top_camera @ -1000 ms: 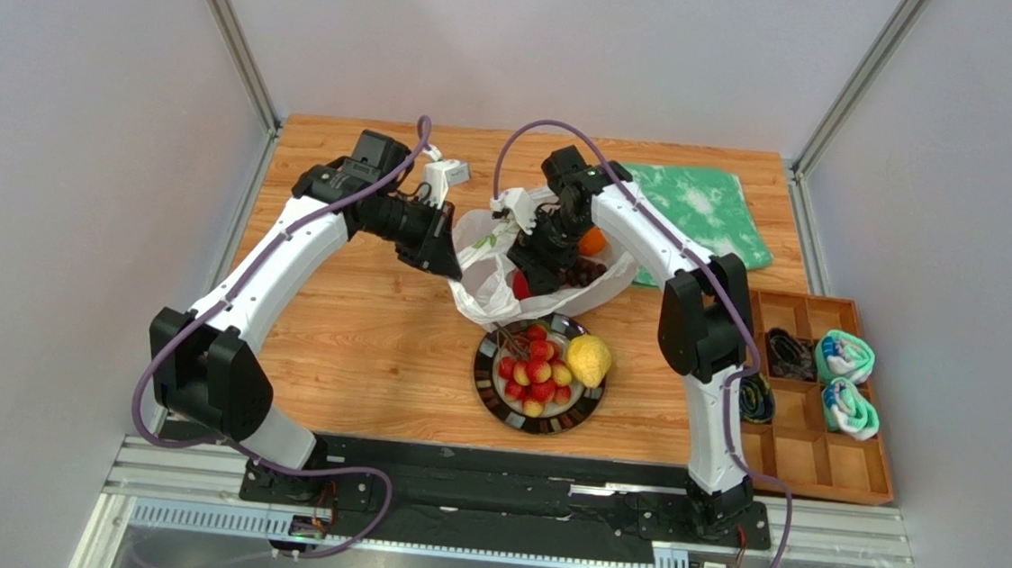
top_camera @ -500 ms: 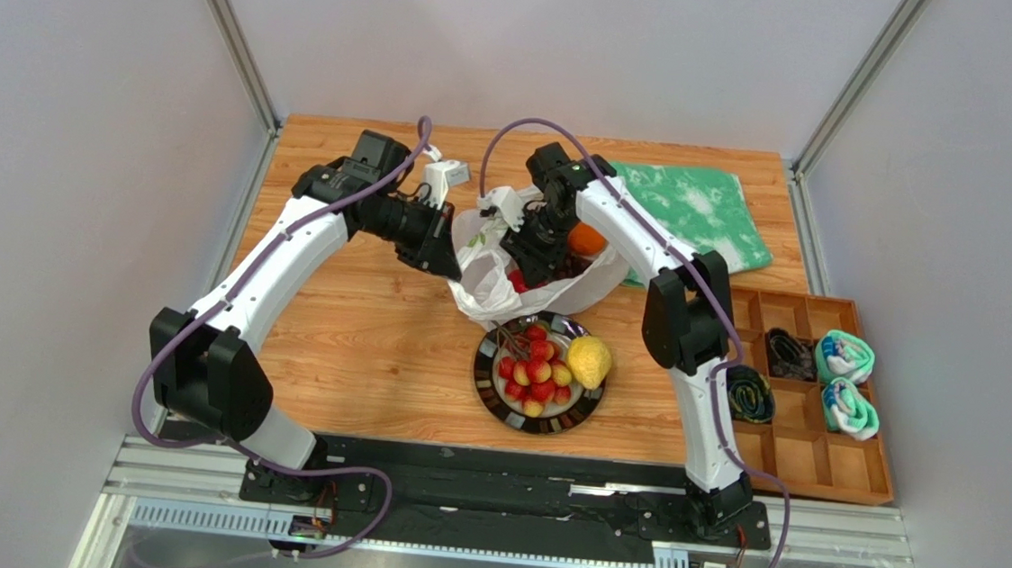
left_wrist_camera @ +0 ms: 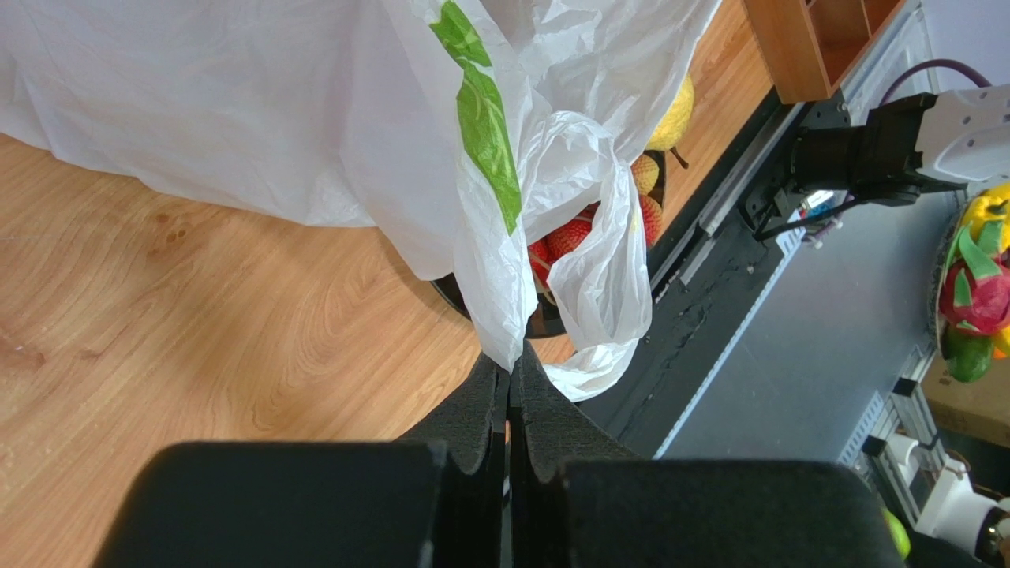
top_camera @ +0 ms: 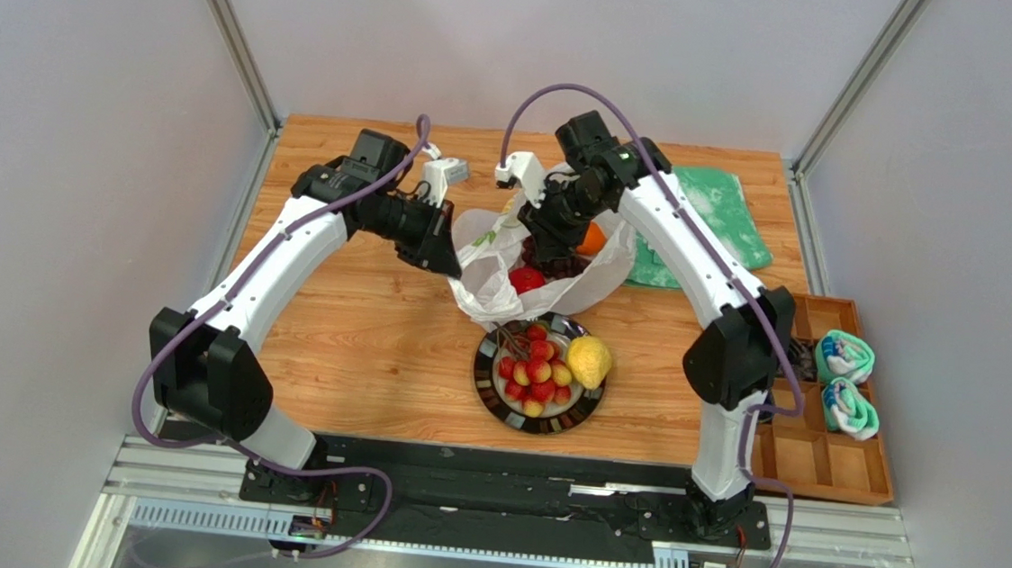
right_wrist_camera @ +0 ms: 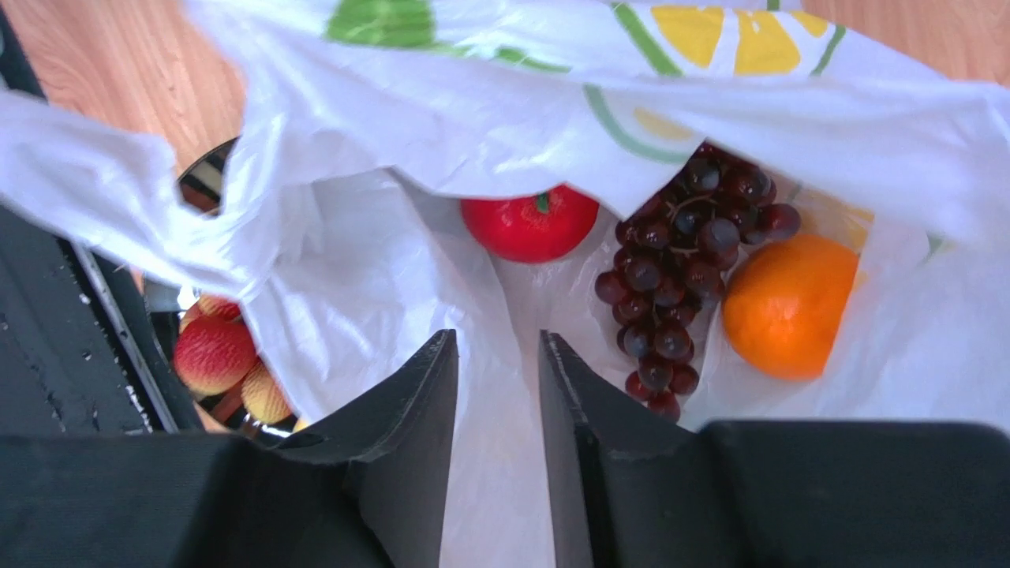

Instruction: Take the fake fruits out of the plastic bag

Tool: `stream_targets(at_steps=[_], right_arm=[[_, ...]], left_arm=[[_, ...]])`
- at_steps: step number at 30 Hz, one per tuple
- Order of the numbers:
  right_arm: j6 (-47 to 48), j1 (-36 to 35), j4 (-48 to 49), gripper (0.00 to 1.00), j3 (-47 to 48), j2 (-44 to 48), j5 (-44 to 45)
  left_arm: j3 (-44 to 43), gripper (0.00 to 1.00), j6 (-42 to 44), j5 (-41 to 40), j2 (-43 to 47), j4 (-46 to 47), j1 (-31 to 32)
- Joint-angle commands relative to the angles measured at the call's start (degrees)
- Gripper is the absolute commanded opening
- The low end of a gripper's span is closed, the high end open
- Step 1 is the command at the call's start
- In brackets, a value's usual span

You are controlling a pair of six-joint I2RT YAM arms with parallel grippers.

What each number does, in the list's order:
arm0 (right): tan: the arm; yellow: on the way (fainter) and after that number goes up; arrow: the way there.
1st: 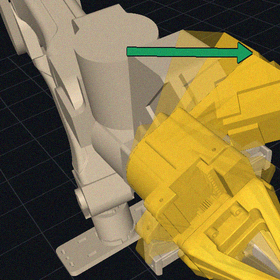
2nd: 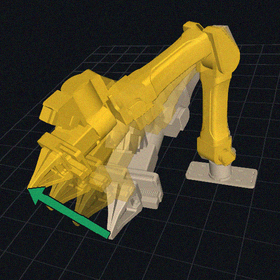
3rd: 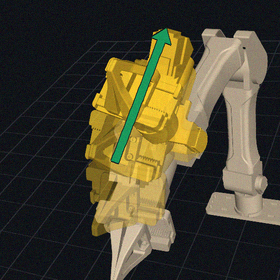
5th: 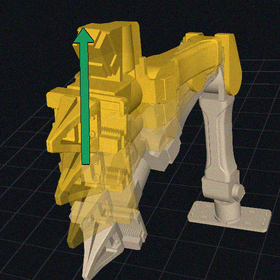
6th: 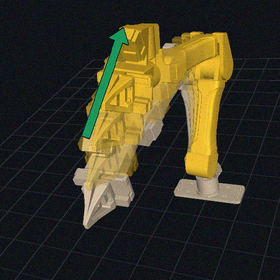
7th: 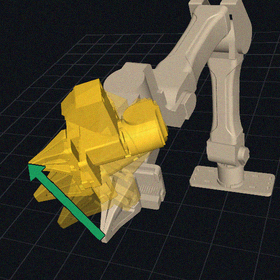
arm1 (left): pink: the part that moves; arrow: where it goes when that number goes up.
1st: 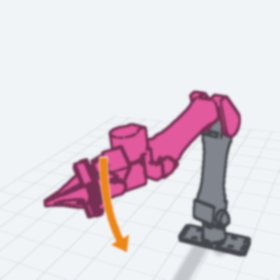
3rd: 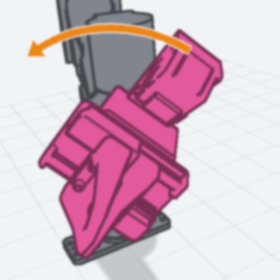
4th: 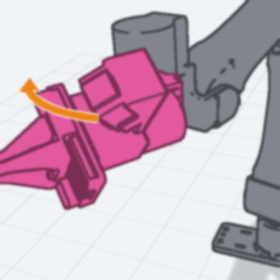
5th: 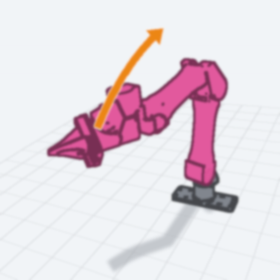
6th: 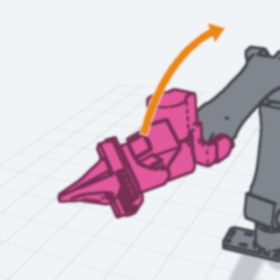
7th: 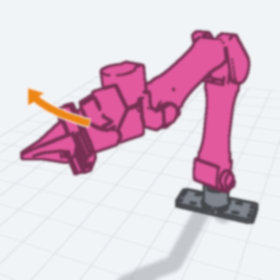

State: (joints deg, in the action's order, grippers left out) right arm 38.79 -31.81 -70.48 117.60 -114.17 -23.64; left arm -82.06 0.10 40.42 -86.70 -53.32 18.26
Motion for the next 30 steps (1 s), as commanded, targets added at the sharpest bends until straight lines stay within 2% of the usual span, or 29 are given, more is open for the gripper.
stream_targets(at_steps=[1,6,8,10,13,14,18,20,22,26,30], right_arm=[[-2.13,-0.44,0.95,0.36,-4.13,3.87,0.43],[-6.25,1.48,5.86,0.38,-11.06,4.92,13.42],[-6.62,5.24,10.26,0.38,-14.4,5.62,19.11],[-7.58,8.68,16.04,0.38,-22.3,7.99,23.44],[-9.43,18.51,19.5,0.38,-29.87,9.93,27.32],[-9.78,22.98,19.33,0.37,-30.58,10.37,27.76],[-8.56,29.52,16.7,0.37,-33.66,16.16,26.37],[-7.32,29.88,15.03,0.37,-36.82,21.43,24.62],[-7.49,29.27,12.56,0.38,-39.89,25.21,17.79],[-7.67,20.86,12.64,0.52,-42.45,31.19,10.81],[-11.44,14.25,18.87,0.62,-41.67,27.7,9.31]], left_arm=[[-1.7,0.0,-0.01,1.67,1.44,0.94,-0.33],[1.55,0.0,1.31,2.9,5.21,-0.73,-0.42],[3.56,0.0,0.61,4.83,6.18,0.32,-0.42],[3.49,0.0,0.17,5.02,5.84,1.37,0.11],[-2.47,0.0,0.26,3.79,0.49,1.11,1.34],[-7.1,0.0,-0.36,3.87,-3.44,1.11,1.43],[-17.76,0.0,-4.14,5.02,-11.2,1.72,1.77],[-21.8,0.0,-3.97,4.14,-14.1,1.64,2.04],[-23.49,0.0,-3.97,4.66,-15.6,1.11,2.04],[-21.22,0.0,-3.18,6.33,-15.26,0.94,2.04],[-17.09,0.0,-0.29,11.51,-13.24,-1.77,2.3]])
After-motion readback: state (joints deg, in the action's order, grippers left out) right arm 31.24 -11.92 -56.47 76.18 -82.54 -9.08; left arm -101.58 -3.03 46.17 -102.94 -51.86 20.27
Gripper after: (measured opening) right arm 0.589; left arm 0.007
